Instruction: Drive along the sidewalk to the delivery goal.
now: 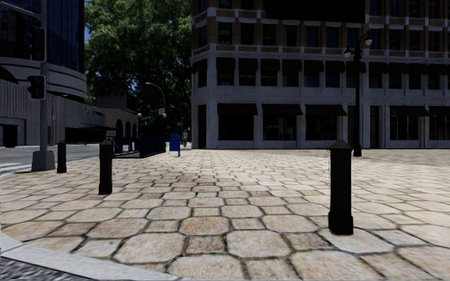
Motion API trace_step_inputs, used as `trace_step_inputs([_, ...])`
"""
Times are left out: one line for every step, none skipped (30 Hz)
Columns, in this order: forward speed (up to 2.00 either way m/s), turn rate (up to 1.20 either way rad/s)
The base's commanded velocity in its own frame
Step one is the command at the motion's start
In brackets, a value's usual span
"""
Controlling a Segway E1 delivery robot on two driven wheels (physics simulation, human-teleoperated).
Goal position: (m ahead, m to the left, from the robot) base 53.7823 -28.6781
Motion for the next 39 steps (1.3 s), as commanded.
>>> trace_step_inputs([1.93,0.00])
trace_step_inputs([1.93,0.00])
trace_step_inputs([1.93,0.00])
trace_step_inputs([1.93,0.00])
trace_step_inputs([1.93,0.00])
trace_step_inputs([1.93,0.00])
trace_step_inputs([1.93,0.00])
trace_step_inputs([1.93,0.00])
trace_step_inputs([1.91,0.00])
trace_step_inputs([1.69,0.00])
trace_step_inputs([1.50,0.00])
trace_step_inputs([1.42,0.00])
trace_step_inputs([1.38,0.00])
trace_step_inputs([1.34,0.00])
trace_step_inputs([1.32,0.00])
trace_step_inputs([1.30,0.00])
trace_step_inputs([1.17,0.00])
trace_step_inputs([1.09,0.00])
trace_step_inputs([1.02,0.00])
trace_step_inputs([0.94,0.00])
trace_step_inputs([0.88,0.00])
trace_step_inputs([0.85,0.00])
trace_step_inputs([0.84,0.00])
trace_step_inputs([0.82,0.00])
trace_step_inputs([0.82,0.00])
trace_step_inputs([0.81,0.00])
trace_step_inputs([0.81,0.00])
trace_step_inputs([0.81,0.00])
trace_step_inputs([0.81,0.00])
trace_step_inputs([0.83,0.00])
trace_step_inputs([0.93,0.00])
trace_step_inputs([1.05,0.00])
trace_step_inputs([1.28,0.00])
trace_step_inputs([1.50,0.00])
trace_step_inputs([1.63,0.00])
trace_step_inputs([1.81,0.00])
trace_step_inputs([1.90,0.00])
trace_step_inputs([2.00,0.00])
trace_step_inputs([2.00,0.00])
